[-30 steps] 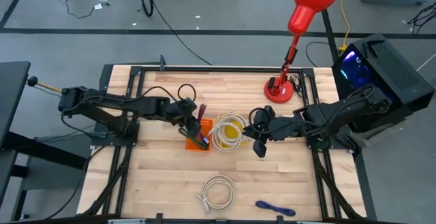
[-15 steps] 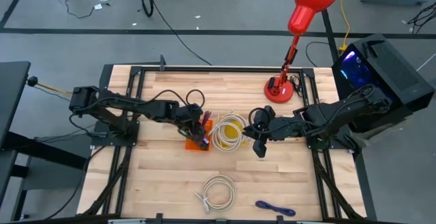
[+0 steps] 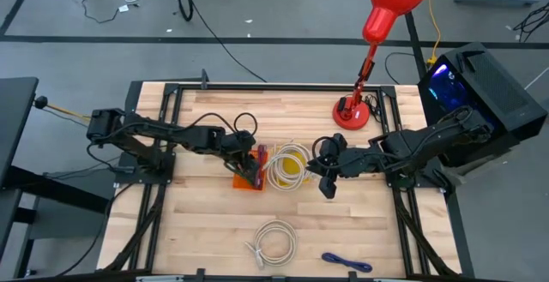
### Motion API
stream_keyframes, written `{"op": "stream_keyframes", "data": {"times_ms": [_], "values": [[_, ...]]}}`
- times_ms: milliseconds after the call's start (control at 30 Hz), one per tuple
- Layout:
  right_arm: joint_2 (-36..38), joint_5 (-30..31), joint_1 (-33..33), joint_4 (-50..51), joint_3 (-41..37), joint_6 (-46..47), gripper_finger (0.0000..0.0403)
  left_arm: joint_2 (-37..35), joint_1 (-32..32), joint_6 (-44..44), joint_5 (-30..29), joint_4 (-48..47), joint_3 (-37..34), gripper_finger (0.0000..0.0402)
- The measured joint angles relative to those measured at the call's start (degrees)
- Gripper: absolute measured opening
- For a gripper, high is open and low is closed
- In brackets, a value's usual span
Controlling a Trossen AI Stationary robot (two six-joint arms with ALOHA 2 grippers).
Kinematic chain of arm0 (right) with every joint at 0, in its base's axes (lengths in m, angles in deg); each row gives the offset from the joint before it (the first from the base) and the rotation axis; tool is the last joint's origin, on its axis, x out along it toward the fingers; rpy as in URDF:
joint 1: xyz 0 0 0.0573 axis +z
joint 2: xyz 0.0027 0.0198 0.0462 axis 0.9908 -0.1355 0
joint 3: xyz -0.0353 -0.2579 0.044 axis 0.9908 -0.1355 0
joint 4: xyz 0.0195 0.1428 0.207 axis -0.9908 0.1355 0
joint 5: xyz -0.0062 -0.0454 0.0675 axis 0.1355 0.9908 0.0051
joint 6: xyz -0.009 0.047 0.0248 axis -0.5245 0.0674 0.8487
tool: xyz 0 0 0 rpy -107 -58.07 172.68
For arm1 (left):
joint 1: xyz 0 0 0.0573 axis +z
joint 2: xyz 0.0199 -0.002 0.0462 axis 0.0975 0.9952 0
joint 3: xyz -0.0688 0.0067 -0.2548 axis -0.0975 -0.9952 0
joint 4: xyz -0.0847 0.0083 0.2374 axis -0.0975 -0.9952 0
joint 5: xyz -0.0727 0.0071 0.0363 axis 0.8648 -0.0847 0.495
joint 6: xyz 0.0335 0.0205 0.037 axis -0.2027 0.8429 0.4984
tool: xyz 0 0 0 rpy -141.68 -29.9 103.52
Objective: Pick & Place USB Port
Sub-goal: Put the black and blue USB cable into the orange bin
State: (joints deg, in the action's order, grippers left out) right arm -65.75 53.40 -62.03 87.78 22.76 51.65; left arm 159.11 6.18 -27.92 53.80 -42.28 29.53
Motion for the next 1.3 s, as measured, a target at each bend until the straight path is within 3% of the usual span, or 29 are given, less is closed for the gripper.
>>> {"op": "stream_keyframes", "data": {"times_ms": [167,433,667,767,1100,1300], "values": [[0.0,-0.8,0.0,2.0,0.0,1.7,0.0075,-1.2,1.5,0.0,0.6,2.5,0.0,0.0115],[-1.0,-8.5,1.5,6.3,-2.0,6.6,0.0075,-9.5,4.5,1.1,5.1,11.3,0.0,0.0115],[-1.6,-19.8,7.2,-10.4,-17.1,17.2,0.0075,-16.9,4.2,3.5,8.7,11.0,0.0,0.0115],[-1.5,-19.9,9.9,-17.5,-18.7,21.1,0.0075,-19.7,3.8,4.7,9.0,8.7,0.0,0.0115],[-1.5,-19.0,19.3,-16.2,-18.8,32.9,0.0075,-26.1,3.7,5.6,9.0,-6.0,0.0,0.0115],[-2.7,-16.4,24.5,-20.3,-18.8,41.2,0.0075,-26.8,3.0,5.9,8.4,-7.5,0.0,0.0115]]}}
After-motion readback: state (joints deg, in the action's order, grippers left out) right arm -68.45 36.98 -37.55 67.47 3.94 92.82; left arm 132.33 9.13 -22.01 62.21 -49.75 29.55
